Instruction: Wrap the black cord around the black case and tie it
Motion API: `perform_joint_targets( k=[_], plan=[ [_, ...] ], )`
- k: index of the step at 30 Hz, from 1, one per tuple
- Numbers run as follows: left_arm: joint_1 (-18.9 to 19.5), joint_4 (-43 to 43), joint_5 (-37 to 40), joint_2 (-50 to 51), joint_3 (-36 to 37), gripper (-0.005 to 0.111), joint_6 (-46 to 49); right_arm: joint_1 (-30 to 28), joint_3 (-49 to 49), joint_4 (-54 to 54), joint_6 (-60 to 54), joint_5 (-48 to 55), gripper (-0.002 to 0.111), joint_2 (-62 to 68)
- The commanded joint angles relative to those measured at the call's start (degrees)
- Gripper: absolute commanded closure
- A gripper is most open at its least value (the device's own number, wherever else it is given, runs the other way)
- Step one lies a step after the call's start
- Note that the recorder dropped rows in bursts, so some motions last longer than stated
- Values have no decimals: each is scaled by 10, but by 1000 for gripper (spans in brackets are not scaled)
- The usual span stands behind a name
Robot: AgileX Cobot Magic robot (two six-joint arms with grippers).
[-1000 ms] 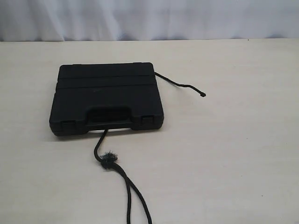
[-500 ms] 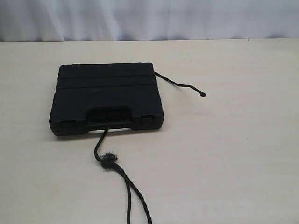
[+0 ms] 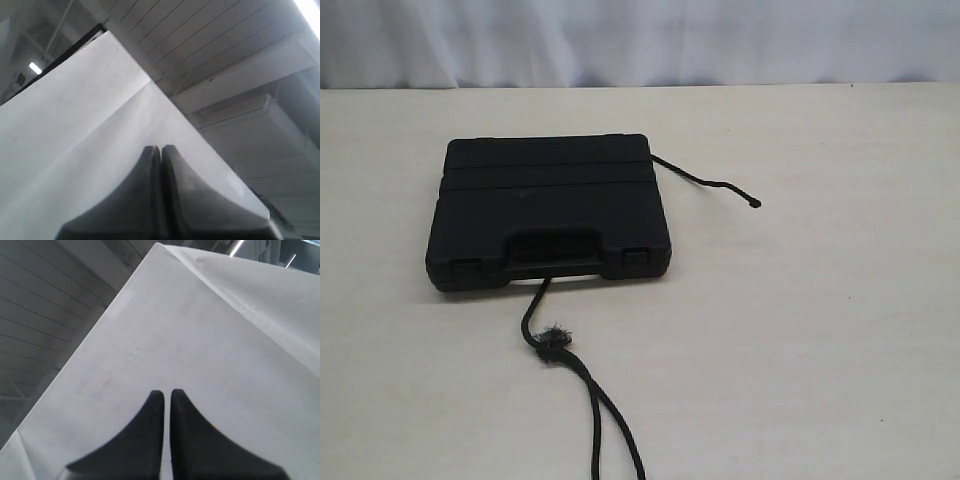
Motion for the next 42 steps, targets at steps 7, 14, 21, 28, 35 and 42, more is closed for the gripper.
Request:
perform_joint_targets(
  k=[7,14,21,28,35,42],
  plan=[
    [0,331,306,339,-317,107,10,0,-154,-438,44,54,104,217],
    [-26,255,910,691,-618,107,305,0,-199,-629,213,70,104,360],
    [-97,84,1069,993,-674,104,673,0,-213,-725,295,70,104,487],
    [-113,74,904,1083,-674,58,780,0,-213,-725,295,70,104,495],
    [-113,79,837,1128,-674,57,825,0,-213,-725,295,68,104,495],
    [-113,109,795,1163,-674,57,835,0,-213,-725,295,68,104,495]
  ],
)
